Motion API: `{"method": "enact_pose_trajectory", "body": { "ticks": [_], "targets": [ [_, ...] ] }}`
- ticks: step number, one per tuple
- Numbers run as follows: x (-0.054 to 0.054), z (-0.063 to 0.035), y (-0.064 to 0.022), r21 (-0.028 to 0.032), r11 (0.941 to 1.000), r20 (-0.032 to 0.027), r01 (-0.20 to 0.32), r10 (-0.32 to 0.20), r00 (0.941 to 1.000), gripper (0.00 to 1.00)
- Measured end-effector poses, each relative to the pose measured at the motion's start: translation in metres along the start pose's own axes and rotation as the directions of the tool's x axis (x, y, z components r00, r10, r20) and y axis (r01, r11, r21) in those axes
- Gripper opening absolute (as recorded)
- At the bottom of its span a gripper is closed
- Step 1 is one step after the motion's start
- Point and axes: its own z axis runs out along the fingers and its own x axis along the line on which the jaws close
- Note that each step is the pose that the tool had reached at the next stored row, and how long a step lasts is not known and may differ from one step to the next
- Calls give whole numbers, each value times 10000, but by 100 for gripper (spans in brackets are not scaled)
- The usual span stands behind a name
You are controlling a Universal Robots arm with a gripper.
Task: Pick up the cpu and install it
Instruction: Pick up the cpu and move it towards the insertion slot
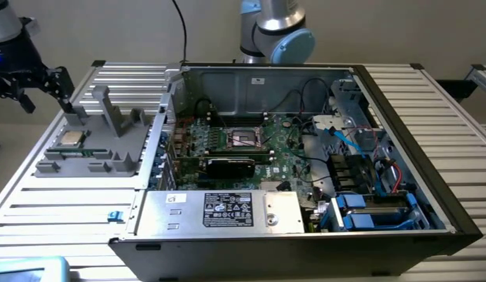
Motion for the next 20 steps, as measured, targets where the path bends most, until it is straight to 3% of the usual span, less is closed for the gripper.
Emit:
{"method": "enact_pose_trajectory", "body": {
  "ticks": [12,15,20],
  "targets": [
    [-50,180,-36,-3,10000,36,-15,15,10000,79],
    [-52,219,-41,36,10000,46,-17,17,10000,79],
    [-53,279,-45,66,10000,165,-30,29,9999,79]
  ]
}}
